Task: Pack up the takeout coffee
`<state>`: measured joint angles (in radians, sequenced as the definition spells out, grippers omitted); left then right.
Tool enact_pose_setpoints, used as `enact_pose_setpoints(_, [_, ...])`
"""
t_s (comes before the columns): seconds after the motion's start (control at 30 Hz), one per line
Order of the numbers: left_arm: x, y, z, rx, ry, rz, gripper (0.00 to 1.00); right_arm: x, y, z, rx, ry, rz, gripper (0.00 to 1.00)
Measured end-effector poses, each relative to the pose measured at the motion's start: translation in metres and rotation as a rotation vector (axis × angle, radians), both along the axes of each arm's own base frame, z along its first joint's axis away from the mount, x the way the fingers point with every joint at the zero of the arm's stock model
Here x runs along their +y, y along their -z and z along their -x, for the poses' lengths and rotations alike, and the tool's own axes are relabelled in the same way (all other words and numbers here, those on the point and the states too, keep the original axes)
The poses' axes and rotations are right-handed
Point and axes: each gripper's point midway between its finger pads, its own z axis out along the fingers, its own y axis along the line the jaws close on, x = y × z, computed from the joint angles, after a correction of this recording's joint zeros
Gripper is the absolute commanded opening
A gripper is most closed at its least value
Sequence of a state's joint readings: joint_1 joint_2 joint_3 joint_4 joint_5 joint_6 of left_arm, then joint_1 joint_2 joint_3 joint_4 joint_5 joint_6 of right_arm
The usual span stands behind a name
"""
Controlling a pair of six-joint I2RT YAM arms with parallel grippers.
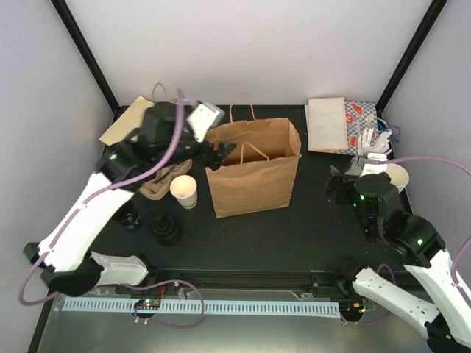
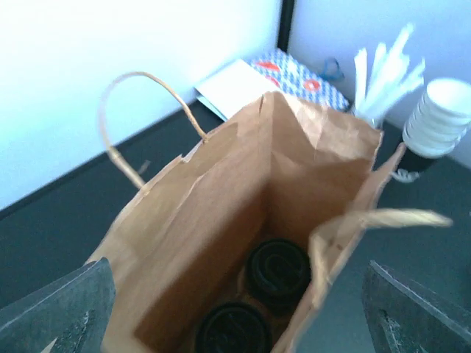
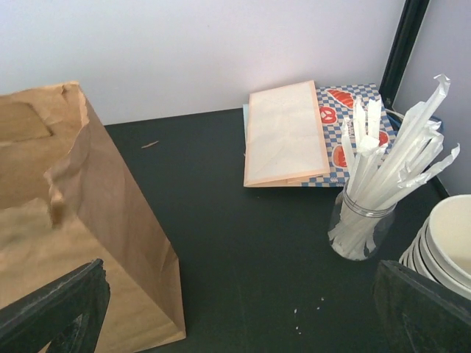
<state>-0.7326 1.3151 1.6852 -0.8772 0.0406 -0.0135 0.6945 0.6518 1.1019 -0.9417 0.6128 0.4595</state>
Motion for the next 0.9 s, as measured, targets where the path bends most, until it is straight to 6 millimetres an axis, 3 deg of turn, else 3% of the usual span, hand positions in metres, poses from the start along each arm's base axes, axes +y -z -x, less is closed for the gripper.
enact_pose_setpoints(0.13, [0.048, -0.042, 0.020, -0.055, -0.098, 0.091, 0.96, 0.005, 0.003, -0.004, 0.024, 0.000, 0.002, 1.00])
enact_pose_setpoints(0.2, [0.075, -0.049, 0.029, -0.059, -0.163, 0.120, 0.99, 0.010, 0.005, -0.005, 0.038, -0.019, -0.003, 1.00])
enact_pose_setpoints(0.27, [0.102, -0.043, 0.037, -0.046, -0.236, 0.131, 0.99, 0.013, 0.005, -0.004, 0.038, -0.041, -0.007, 1.00])
enact_pose_setpoints(0.37, [0.131, -0.018, 0.050, 0.004, -0.321, 0.120, 0.99, 0.015, 0.008, -0.002, 0.016, -0.068, -0.012, 1.00])
enact_pose_setpoints(0.47, [0.147, 0.014, 0.061, 0.078, -0.372, 0.089, 0.99, 0.018, 0.013, -0.002, 0.021, -0.088, 0.000, 1.00])
enact_pose_setpoints(0.73, [0.173, 0.090, 0.068, 0.297, -0.528, 0.028, 0.99, 0.035, 0.026, -0.021, 0.123, -0.086, 0.056, 1.00])
enact_pose_setpoints(0.9, [0.177, 0.126, 0.071, 0.394, -0.564, 0.012, 0.99, 0.034, 0.022, -0.017, 0.096, -0.104, 0.035, 1.00])
